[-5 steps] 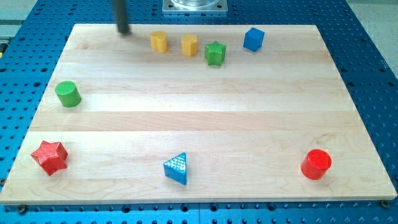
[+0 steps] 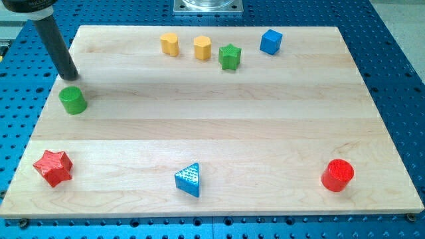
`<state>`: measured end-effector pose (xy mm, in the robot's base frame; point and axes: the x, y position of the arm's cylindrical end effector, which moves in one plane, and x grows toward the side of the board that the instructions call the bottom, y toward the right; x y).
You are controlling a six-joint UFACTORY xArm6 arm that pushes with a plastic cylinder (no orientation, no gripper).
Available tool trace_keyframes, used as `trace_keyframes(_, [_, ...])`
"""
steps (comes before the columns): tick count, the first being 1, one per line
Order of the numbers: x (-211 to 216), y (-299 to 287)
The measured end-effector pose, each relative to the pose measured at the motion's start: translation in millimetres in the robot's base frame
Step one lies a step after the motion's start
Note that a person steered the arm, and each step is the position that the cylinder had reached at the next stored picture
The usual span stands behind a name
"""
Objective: Push the green circle below the green star
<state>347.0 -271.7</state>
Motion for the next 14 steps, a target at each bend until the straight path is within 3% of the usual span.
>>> trace_keyframes(2, [16, -33])
trace_keyframes(3, [74, 1])
trace_keyframes(4, [90, 11])
trace_keyframes(5, [69, 103])
trace_keyframes(6, [69, 141])
trace_keyframes(7, [78, 51])
trace_keyframes(8, [114, 105])
trace_keyframes(10, [105, 267])
trace_keyframes(11, [99, 286])
trace_keyframes(12, [56, 290])
trace_keyframes(13, [69, 277])
trace_keyframes(14, [82, 226])
